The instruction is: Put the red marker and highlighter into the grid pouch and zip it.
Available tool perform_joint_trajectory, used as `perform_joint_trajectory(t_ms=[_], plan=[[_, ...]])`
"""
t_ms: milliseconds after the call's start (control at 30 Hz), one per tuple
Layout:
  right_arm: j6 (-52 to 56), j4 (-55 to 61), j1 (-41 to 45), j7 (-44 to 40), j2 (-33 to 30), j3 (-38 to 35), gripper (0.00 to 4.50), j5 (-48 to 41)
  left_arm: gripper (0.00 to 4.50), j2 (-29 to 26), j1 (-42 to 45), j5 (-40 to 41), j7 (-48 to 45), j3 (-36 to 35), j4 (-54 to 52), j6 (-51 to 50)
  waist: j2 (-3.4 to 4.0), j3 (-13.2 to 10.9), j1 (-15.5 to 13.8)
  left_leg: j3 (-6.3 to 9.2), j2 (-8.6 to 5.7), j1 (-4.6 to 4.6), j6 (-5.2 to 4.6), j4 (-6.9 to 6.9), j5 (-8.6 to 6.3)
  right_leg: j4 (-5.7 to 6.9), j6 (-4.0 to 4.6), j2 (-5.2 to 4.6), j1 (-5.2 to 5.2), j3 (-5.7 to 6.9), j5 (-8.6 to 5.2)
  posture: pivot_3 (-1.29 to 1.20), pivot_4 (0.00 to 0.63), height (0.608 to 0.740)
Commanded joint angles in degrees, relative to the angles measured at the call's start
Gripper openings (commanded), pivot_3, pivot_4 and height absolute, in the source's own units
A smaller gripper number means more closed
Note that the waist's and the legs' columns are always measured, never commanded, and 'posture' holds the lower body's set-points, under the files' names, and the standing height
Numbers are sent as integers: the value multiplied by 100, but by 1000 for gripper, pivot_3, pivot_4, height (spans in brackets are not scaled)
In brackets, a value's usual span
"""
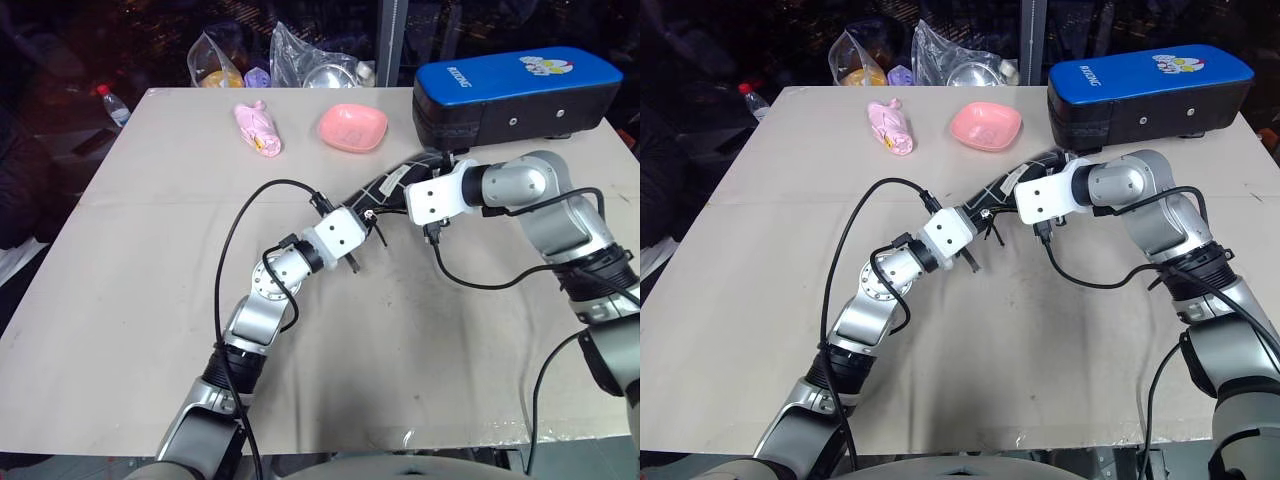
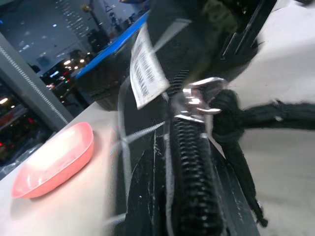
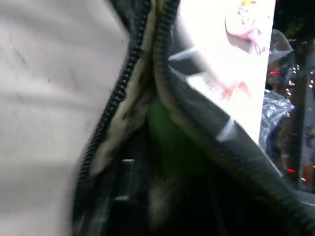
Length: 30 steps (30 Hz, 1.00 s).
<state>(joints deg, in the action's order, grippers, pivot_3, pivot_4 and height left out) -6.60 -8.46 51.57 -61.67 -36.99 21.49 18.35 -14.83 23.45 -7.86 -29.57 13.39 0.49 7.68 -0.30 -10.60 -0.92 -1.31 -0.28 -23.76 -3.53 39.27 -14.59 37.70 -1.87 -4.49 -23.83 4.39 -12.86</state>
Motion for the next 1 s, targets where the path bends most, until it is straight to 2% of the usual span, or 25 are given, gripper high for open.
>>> perform_joint_trajectory(t_ms=[33,100,267,400,500,667,767,900,1000], plan=[[175,16,148,-118,-130,-373,3683,-352,0,42,182,-144,255,-74,-228,-132,0,0,3,-1,-1,0,-2,0,-1,0,0,0,0,-1,0,0,150,740],[663,204,170,-423,-218,-550,4453,-731,0,85,187,-136,361,-139,-220,-284,0,0,6,-1,-2,0,-9,0,-5,1,0,1,0,-1,0,0,150,740],[2174,1097,121,-1178,-533,-1109,4453,-1934,0,175,118,70,465,-258,-273,-516,0,0,5,4,0,-2,-13,0,-8,2,0,-1,-1,2,0,0,150,740],[3424,1682,121,-1136,-678,-1585,4453,-2661,0,235,70,251,449,-336,-282,-599,0,0,6,7,2,0,-21,-1,-13,2,0,-22,0,2,0,0,150,740],[4540,2316,-193,-1023,-746,-1825,4453,-3283,0,309,15,492,446,-414,-280,-652,0,0,2,9,3,-1,-24,-1,-14,2,1,-30,0,6,0,0,150,740],[6368,3390,-1021,26,-378,-1909,4453,-3807,0,353,-110,737,301,-370,-259,-407,-4,3,-8,16,1,-5,-23,-1,-15,-1,1,-48,2,20,1,0,150,740],[7359,3400,-1237,1029,386,-2092,4453,-3891,0,411,-150,701,349,-337,-188,-402,-5,3,4,12,0,-5,-22,1,-14,1,6,-51,0,16,5,0,150,740],[7952,3243,-1179,1672,1159,-2217,4453,-4154,0,368,-155,594,298,-271,-136,-337,-4,3,2,16,-1,-4,-22,1,-14,1,9,-49,0,20,6,0,150,740],[7995,3142,-1059,1895,1336,-2069,4453,-4224,0,340,-137,596,301,-269,-117,-323,-4,3,-4,17,-5,-6,-21,1,-13,1,8,-47,0,23,7,0,150,740]])
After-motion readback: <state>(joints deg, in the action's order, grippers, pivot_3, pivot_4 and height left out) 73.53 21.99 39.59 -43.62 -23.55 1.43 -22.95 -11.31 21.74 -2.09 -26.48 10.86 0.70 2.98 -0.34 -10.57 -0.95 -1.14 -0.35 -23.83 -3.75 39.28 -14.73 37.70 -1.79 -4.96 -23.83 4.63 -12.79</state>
